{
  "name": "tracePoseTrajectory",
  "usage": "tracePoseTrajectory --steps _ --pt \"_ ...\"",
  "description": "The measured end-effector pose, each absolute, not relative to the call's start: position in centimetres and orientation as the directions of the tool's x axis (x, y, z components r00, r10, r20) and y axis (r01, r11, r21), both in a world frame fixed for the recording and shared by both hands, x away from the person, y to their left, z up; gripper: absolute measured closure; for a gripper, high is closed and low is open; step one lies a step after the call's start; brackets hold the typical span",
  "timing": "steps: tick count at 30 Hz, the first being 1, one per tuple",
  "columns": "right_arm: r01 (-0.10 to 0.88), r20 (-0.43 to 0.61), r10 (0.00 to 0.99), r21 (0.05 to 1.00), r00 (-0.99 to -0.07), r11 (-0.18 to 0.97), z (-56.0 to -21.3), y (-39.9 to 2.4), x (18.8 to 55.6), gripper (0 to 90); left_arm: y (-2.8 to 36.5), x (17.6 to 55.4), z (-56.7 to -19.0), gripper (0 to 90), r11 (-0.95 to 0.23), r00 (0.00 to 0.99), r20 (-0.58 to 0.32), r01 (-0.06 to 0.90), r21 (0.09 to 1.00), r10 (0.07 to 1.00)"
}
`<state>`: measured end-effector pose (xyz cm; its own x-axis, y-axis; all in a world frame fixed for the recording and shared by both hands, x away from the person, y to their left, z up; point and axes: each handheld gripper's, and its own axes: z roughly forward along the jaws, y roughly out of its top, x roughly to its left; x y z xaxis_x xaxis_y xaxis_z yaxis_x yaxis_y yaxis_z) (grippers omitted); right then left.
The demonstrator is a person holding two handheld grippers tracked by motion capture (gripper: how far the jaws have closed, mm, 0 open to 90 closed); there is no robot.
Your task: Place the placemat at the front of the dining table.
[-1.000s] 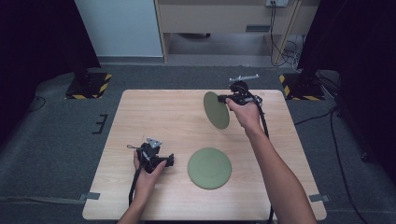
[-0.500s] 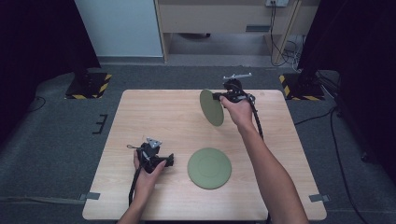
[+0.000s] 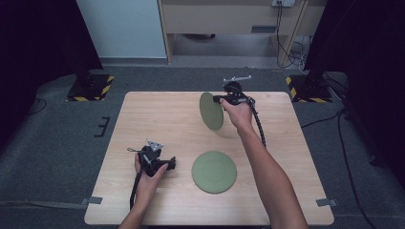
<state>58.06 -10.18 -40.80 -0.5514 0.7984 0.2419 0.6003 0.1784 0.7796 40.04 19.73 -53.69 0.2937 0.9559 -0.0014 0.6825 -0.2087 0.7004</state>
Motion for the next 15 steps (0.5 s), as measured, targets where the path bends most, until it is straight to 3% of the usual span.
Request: tracePoseTrajectory --steps 15 --pt "0.619 0.250 0.833 0.774 -0.494 0.135 -42.0 -13.1 59.0 85.8 19.9 40.1 -53.7 0.4 -0.202 0.284 -0.001 0.684 0.701 0.959"
